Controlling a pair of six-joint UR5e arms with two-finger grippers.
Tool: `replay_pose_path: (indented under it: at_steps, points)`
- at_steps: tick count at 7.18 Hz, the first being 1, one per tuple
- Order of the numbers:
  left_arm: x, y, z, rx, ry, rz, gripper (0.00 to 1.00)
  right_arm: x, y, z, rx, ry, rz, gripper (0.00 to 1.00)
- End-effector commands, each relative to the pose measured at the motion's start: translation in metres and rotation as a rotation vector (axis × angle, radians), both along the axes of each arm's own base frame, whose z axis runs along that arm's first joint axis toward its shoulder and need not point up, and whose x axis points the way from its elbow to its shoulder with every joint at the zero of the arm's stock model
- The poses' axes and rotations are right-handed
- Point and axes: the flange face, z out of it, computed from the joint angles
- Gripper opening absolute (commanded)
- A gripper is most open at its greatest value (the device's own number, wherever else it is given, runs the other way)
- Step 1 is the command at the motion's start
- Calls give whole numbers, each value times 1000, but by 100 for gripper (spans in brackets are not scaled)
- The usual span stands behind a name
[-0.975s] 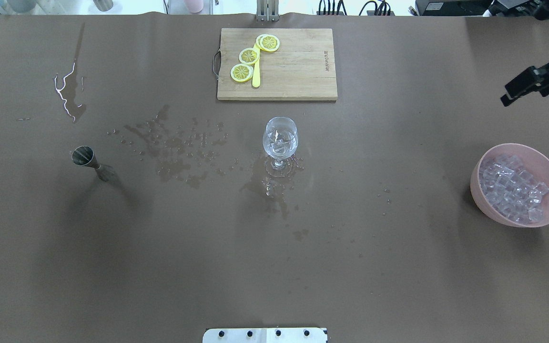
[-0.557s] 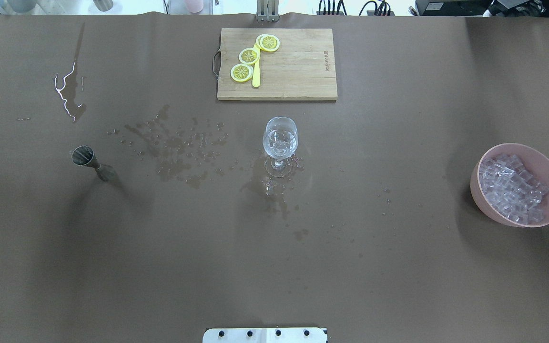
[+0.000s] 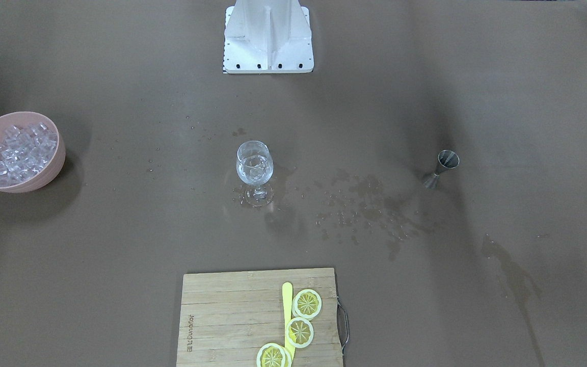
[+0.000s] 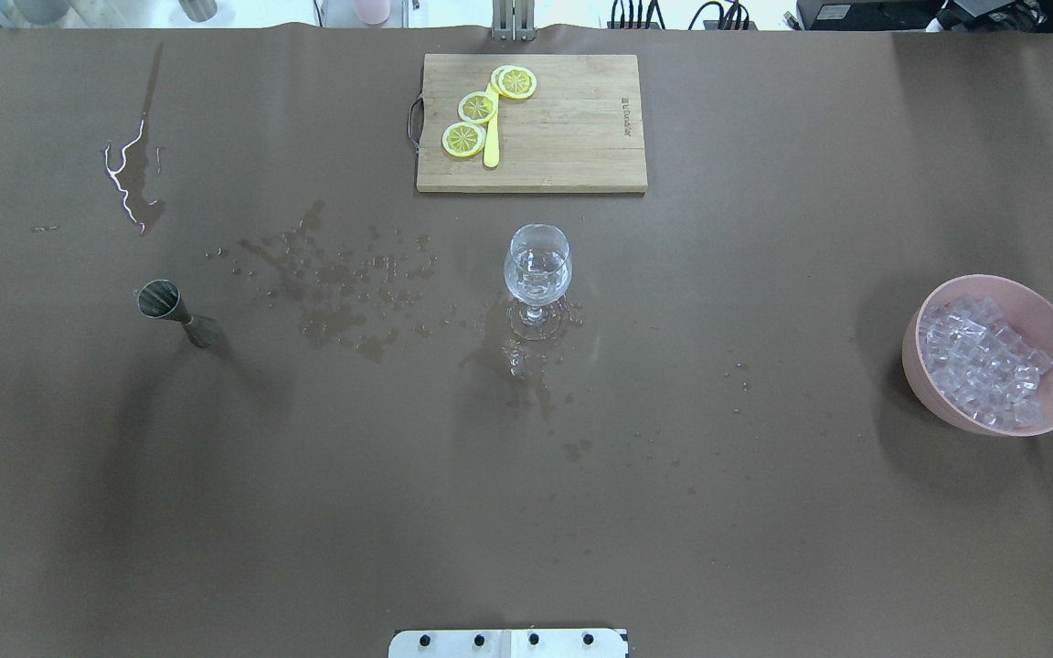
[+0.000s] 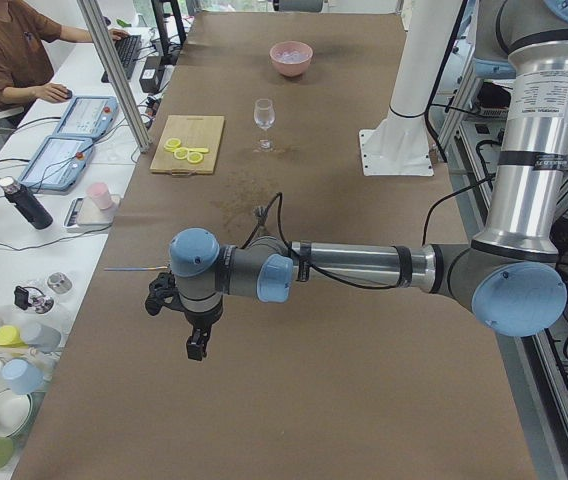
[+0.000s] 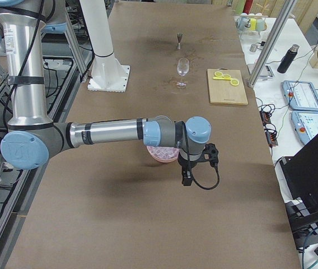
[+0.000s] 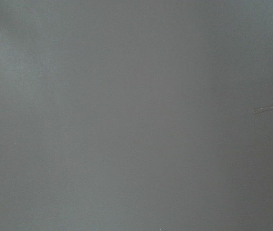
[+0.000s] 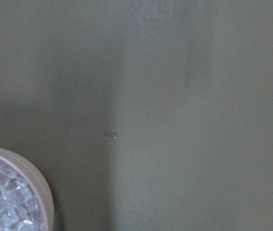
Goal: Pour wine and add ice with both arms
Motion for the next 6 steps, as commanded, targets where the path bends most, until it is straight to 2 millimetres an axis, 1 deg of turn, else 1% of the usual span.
replay_pose_path:
  at_steps: [1, 2, 3, 6]
  points:
    - [-1, 0, 0, -1, 1, -2, 99, 28, 22, 20, -26, -2, 41, 100]
    - [-2, 1, 3, -7, 1, -3, 99, 36, 26, 23, -33, -3, 60, 100]
    - [-2, 1, 3, -7, 1, -3, 99, 39, 28, 25, -36, -3, 65, 100]
    - [-2, 1, 2, -4, 1, -3, 99, 39, 29, 26, -38, -3, 66, 100]
